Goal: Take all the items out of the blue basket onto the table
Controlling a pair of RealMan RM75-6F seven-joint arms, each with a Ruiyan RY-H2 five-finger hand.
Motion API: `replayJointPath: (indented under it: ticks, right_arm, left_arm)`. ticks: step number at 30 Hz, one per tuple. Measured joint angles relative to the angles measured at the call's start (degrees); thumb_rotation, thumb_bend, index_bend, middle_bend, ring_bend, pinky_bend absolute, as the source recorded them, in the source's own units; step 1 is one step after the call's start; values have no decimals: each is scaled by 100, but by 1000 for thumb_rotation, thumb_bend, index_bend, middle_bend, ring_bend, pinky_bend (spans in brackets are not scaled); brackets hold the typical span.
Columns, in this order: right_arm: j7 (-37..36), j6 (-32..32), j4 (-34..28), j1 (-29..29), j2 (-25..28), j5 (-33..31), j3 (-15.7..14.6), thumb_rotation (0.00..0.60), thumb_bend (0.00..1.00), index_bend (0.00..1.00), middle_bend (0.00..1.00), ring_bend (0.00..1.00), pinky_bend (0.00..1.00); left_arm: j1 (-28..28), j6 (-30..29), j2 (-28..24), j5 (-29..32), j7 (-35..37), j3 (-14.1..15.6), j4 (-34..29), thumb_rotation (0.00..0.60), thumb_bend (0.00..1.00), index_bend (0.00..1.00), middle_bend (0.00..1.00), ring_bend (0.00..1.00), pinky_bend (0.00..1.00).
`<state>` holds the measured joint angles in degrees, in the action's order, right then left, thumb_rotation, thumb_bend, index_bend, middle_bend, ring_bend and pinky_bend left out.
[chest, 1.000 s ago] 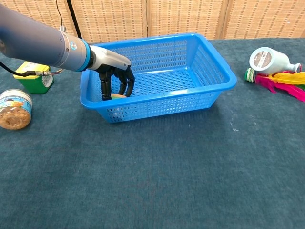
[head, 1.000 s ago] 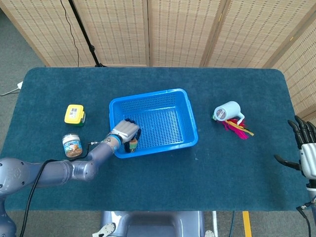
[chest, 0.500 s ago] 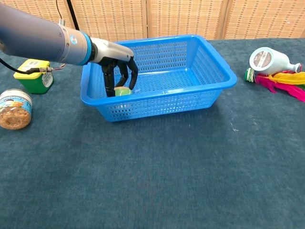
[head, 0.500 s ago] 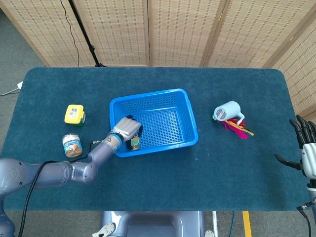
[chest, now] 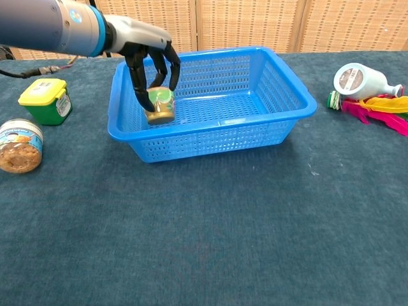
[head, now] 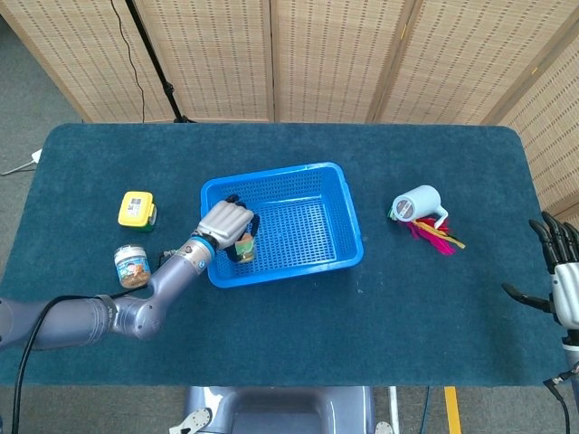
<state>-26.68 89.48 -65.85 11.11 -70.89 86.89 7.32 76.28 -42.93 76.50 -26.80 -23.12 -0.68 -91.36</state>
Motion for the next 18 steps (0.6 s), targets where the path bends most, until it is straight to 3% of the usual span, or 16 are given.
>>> replayJointPath:
  ticks: [4,11,18]
  right_arm:
    - [-5,7,-24,2,4,35,-6,600,0,0,0,0,0]
    - [-23,144,-161,-27,57,173,-32,600,0,0,0,0,0]
    - [-5,294,-327,-62,119,324,-66,600,0,0,0,0,0]
  left_arm:
    - [-105,-144,-319,-144,82,-95,-262,600,503,723,659,218,85]
    - [-654,-594,-1467,-777,396,-175,-1122,600,503,723,659,218,85]
    - [-1586,-899,-2228,-1686,873,30,-1459,600,498,721,659,218,85]
